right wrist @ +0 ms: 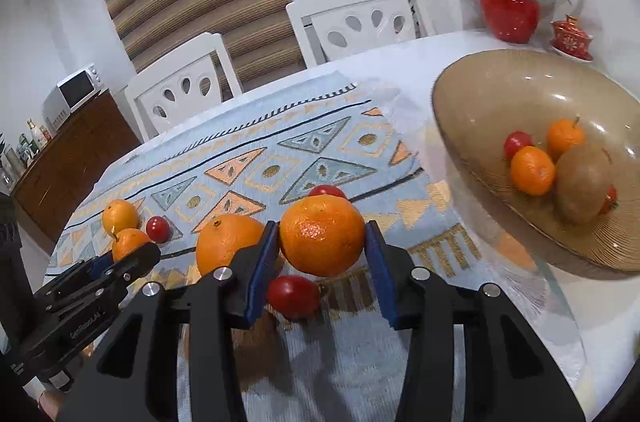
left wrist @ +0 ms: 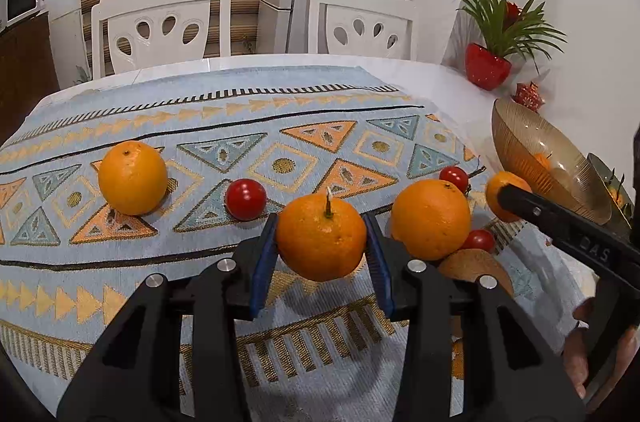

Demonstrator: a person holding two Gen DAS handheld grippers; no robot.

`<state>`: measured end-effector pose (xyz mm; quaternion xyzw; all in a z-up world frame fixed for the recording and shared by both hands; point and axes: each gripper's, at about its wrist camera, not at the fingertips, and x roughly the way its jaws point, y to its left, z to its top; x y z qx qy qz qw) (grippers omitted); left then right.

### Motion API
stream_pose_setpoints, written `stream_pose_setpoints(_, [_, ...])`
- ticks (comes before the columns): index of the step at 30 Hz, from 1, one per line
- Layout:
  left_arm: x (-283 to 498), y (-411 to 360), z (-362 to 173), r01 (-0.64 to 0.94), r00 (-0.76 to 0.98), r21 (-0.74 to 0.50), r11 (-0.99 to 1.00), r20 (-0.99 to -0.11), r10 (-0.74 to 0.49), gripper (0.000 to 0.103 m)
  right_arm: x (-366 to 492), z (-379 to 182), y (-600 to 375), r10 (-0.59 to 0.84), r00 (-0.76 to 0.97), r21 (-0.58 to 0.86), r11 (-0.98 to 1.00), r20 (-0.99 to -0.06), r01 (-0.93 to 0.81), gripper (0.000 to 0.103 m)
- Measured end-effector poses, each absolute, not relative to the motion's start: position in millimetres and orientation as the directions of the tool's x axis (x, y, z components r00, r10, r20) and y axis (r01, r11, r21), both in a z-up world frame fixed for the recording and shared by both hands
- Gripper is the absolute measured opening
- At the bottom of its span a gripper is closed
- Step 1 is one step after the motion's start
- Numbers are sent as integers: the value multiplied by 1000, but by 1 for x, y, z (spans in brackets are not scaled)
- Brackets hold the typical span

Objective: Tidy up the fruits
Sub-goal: 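Grasp a mandarin with the right tool while the left tool grasps a mandarin, then carry both mandarins over the brown glass bowl and open both tools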

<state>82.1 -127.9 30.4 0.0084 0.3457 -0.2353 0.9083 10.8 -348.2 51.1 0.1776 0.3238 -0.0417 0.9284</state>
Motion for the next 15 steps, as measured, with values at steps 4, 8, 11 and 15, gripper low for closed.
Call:
stream_pose_setpoints(4, [68, -134, 47, 458, 644, -164, 874, -616, -453, 41, -21, 58, -359, 64, 796, 348, 918, -602, 189, 43])
stream_pose_setpoints(8, [42, -158, 84, 538, 625, -191, 821, -563, -540, 41, -61, 83, -391, 7, 832, 363, 902, -554, 234, 43])
stream_pose_setpoints(11, [21, -190, 116, 612, 603, -186, 769, -519, -606, 41, -95, 114, -424, -81, 866, 363, 885, -494, 291, 43])
stream_pose_setpoints(15, [3, -229, 147, 689, 552, -210, 694, -469, -689, 41, -129, 147, -459, -179, 884, 365, 862, -433, 353, 43])
